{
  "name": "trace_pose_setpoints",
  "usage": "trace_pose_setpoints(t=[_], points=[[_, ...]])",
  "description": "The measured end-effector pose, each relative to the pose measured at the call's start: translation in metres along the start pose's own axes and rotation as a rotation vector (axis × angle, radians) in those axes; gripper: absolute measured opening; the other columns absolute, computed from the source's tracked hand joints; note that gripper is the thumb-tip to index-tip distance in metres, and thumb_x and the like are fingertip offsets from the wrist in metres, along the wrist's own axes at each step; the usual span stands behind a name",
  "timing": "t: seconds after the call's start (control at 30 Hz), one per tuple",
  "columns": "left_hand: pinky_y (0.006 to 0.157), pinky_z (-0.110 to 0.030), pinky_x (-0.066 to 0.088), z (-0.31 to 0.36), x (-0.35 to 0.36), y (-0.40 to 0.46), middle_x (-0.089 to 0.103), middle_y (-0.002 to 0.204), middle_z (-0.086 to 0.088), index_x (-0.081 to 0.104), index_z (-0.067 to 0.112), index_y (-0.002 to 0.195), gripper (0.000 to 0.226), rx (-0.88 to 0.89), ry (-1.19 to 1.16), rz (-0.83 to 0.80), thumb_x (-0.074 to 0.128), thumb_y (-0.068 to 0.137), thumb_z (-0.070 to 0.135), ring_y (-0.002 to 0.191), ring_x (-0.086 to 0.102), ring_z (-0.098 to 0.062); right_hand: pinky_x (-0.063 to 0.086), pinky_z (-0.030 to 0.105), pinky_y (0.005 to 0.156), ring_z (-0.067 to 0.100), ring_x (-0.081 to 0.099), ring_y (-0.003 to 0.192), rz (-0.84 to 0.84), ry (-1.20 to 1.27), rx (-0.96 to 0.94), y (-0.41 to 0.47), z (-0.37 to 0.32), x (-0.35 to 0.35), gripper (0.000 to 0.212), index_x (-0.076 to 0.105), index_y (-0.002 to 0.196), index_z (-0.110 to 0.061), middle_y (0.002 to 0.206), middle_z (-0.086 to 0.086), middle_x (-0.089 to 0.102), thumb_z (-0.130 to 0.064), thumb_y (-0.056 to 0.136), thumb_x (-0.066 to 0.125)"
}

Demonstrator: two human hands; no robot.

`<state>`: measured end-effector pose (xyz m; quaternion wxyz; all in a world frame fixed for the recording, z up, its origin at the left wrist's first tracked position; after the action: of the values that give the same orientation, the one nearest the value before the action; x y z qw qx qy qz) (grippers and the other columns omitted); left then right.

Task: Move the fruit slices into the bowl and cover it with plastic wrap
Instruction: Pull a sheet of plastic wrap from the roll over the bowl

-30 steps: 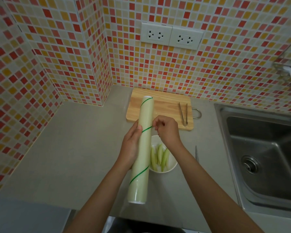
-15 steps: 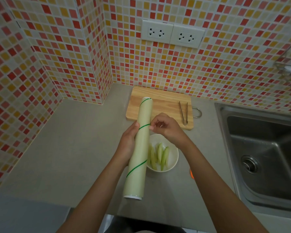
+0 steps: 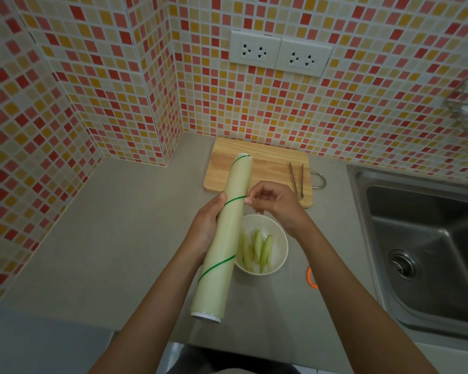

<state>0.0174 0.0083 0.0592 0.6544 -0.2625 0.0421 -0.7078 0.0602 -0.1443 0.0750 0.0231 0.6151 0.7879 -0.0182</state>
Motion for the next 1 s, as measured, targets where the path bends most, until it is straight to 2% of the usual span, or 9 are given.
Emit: trace_pose_setpoints(t=[0.2,0.3,0.37,0.47,0.57,0.63,0.77,0.9,1.0], points=[[0.049,-0.021,0.048,0.003,0.004,-0.006,0.065,0.07,-0.002,0.068,0.028,0.087,0.033,0.086,0.096,0.005,0.041,0.101,0.039,0.058,0.059,-0.013,0.047,0.026,0.066,0.022,0.054,0.075,-0.075,0.013,0.08,0.002,0.005,0.0,0.013,0.068,0.074,-0.013,0.076,0.003,0.064,-0.004,0.073,0.078],[0.047,-0.017,0.046,0.005,0.003,-0.008,0.065,0.064,0.006,0.068,0.028,0.09,0.031,0.129,0.148,0.008,0.04,0.102,0.038,0.054,0.058,-0.008,0.048,0.022,0.074,0.013,0.058,0.077,-0.117,0.034,0.079,0.003,0.005,0.001,0.013,0.067,0.075,-0.012,0.076,-0.002,0.065,-0.002,0.075,0.074],[0.047,-0.016,0.044,0.007,0.0,-0.01,0.063,0.061,0.006,0.067,0.025,0.084,0.033,0.145,0.157,0.021,0.042,0.101,0.037,0.052,0.057,-0.008,0.047,0.019,0.078,0.008,0.059,0.078,-0.134,0.097,0.074,0.001,0.004,0.001,0.013,0.066,0.075,-0.013,0.078,-0.005,0.065,-0.001,0.077,0.071],[0.046,-0.017,0.044,0.008,-0.005,-0.009,0.062,0.059,0.003,0.065,0.023,0.073,0.038,0.136,0.126,0.055,0.043,0.101,0.037,0.051,0.057,-0.009,0.045,0.016,0.073,0.006,0.059,0.08,-0.108,0.16,0.06,-0.001,0.004,0.002,0.014,0.065,0.075,-0.014,0.084,-0.005,0.068,-0.001,0.078,0.068],[0.046,-0.019,0.046,0.008,-0.007,-0.008,0.064,0.059,0.002,0.067,0.02,0.079,0.037,0.125,0.12,0.045,0.043,0.101,0.037,0.051,0.058,-0.01,0.047,0.014,0.068,0.004,0.06,0.075,-0.116,0.095,0.05,-0.001,0.002,0.006,0.017,0.062,0.078,-0.014,0.079,-0.005,0.069,0.001,0.081,0.067],[0.046,-0.019,0.047,0.008,-0.006,-0.008,0.064,0.06,0.002,0.067,0.019,0.081,0.036,0.124,0.114,0.018,0.042,0.101,0.037,0.051,0.059,-0.01,0.049,0.015,0.07,0.004,0.061,0.072,-0.131,0.056,0.042,0.0,-0.001,0.007,0.018,0.061,0.08,-0.014,0.074,-0.006,0.067,0.003,0.08,0.069],[0.045,-0.017,0.045,0.006,-0.005,-0.01,0.065,0.06,0.003,0.068,0.02,0.08,0.037,0.113,0.105,0.012,0.042,0.101,0.035,0.049,0.058,-0.008,0.051,0.019,0.075,0.01,0.058,0.073,-0.175,-0.01,0.043,0.0,-0.006,0.009,0.025,0.065,0.082,-0.012,0.077,0.003,0.063,0.006,0.07,0.077],[0.043,-0.017,0.045,0.004,-0.006,-0.011,0.065,0.06,0.001,0.069,0.016,0.084,0.038,0.072,0.106,0.013,0.043,0.1,0.038,0.048,0.059,-0.007,0.052,0.016,0.068,0.005,0.062,0.066,-0.226,-0.107,0.057,-0.001,-0.009,0.012,0.016,0.069,0.076,-0.004,0.068,-0.004,0.068,0.009,0.07,0.076],[0.045,-0.019,0.048,0.001,-0.009,-0.012,0.068,0.066,-0.005,0.073,0.017,0.081,0.041,0.011,0.067,0.012,0.046,0.098,0.042,0.05,0.062,-0.011,0.052,0.023,0.074,0.012,0.063,0.071,-0.256,-0.175,0.047,-0.001,-0.013,0.012,0.012,0.071,0.075,-0.006,0.072,0.0,0.068,0.004,0.071,0.077]])
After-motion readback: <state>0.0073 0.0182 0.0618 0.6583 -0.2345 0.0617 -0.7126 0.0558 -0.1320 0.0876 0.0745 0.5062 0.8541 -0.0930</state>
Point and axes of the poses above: each hand's wrist, its own y-axis towards the middle knuckle, its own x-axis out of the palm, z = x × y, the point moved 5 cm from there along y, towards the middle knuckle
